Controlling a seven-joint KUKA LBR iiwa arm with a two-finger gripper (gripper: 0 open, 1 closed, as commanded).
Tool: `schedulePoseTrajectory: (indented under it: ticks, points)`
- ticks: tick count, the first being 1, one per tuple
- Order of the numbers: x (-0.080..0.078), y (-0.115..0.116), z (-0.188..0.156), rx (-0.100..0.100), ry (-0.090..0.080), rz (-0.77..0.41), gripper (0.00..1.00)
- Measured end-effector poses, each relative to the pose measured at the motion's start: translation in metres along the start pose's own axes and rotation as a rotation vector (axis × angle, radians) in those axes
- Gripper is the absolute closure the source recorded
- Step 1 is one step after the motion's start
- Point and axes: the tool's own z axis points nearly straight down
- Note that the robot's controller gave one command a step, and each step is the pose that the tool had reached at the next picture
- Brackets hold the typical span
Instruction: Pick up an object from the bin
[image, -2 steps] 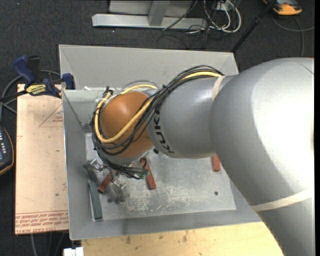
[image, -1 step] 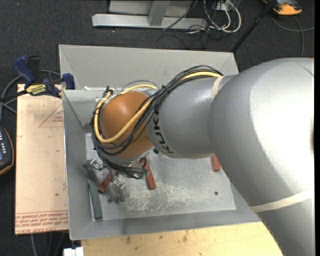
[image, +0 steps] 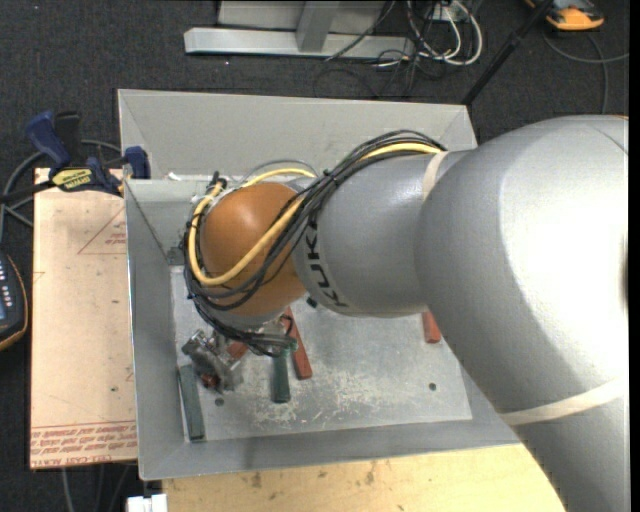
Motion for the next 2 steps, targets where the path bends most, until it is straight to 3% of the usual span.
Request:
schedulePoseTrajectory:
  ticks: [2]
  points:
    - [-0.004,0.0,-0.099,0.003,-0.007,0.004,1.0]
